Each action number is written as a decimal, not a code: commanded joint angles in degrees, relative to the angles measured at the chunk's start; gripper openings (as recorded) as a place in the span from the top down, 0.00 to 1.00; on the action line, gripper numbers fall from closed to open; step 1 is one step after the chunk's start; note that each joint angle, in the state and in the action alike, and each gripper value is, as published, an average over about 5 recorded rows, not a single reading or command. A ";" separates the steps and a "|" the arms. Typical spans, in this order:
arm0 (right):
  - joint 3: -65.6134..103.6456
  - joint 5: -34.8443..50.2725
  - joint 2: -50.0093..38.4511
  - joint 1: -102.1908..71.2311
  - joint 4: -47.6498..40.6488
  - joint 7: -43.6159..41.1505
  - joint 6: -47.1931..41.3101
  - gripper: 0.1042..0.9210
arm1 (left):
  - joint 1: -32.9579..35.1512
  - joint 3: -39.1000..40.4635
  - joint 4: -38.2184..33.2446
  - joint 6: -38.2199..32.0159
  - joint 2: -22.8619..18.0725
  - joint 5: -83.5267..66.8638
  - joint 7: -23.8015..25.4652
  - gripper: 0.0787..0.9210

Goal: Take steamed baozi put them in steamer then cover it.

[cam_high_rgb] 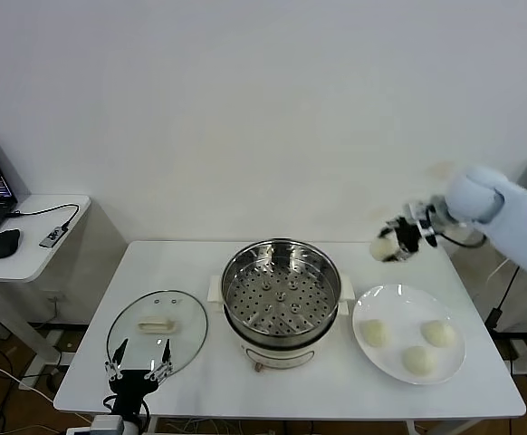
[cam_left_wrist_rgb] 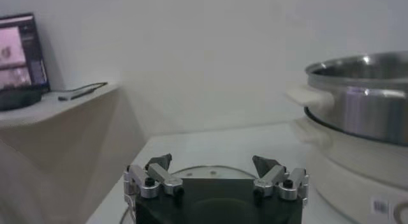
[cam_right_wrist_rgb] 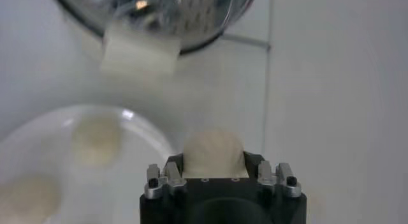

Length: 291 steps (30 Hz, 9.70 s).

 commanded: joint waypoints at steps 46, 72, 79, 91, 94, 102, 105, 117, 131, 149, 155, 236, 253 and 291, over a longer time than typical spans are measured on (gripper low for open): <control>-16.14 -24.55 34.86 -1.06 -15.22 6.34 33.77 0.22 | 0.22 -2.98 1.92 -5.96 0.23 -7.02 2.18 0.12; -21.53 4.39 -3.81 21.09 19.68 -1.91 -5.00 0.12 | 1.17 -2.14 -1.68 -4.50 1.07 -6.64 2.04 0.12; -18.01 0.03 -13.71 14.60 21.64 -0.83 -10.96 0.12 | 1.00 -2.40 -1.44 -4.44 1.82 -6.72 1.97 0.12; -13.38 -5.62 -17.62 -3.23 19.99 1.44 -9.55 0.12 | 0.98 -2.21 -0.86 -4.43 1.59 -6.46 2.00 0.12; -7.99 -6.48 -16.68 -10.03 18.42 1.83 -9.63 0.12 | 0.91 -2.23 -0.97 -4.38 1.49 -6.39 2.02 0.12; 2.15 -9.27 -11.07 -22.74 12.45 2.52 -9.26 0.12 | 1.41 -2.86 -1.02 -4.38 1.29 -6.28 2.03 0.12; 3.76 -9.91 -8.69 -25.25 9.87 2.43 -8.96 0.12 | 1.61 -3.33 -1.11 -4.36 1.35 -6.31 2.05 0.12; 6.87 -13.02 -2.79 -29.19 3.77 3.56 -7.50 0.12 | 1.28 -3.90 -0.28 -4.39 1.37 -6.37 2.11 0.12; 9.32 -15.30 -0.56 -31.19 1.76 4.07 -8.05 0.22 | 0.93 -3.89 0.10 -4.45 1.28 -6.36 2.08 0.12; 6.10 -10.62 -9.87 -17.06 8.10 0.46 -8.10 0.39 | 1.01 -3.63 -0.68 -4.35 1.36 -6.40 2.04 0.12; -1.53 -3.21 -12.01 -1.59 12.31 -0.12 -9.38 0.38 | 0.75 -3.32 -0.71 -4.16 2.07 -6.49 2.07 0.12; -15.20 17.76 20.22 15.80 11.12 1.34 -27.19 0.12 | 0.09 -4.47 -1.08 -3.93 1.85 -6.83 2.16 0.12; -15.56 0.12 -15.65 11.13 24.14 -7.36 -11.50 0.12 | 0.06 -3.70 -0.72 -3.96 2.56 -6.75 2.24 0.12; 24.56 -19.99 -18.77 -45.95 15.43 -3.76 -4.55 0.12 | 1.65 -4.07 -0.67 -3.99 1.33 -5.34 2.22 0.12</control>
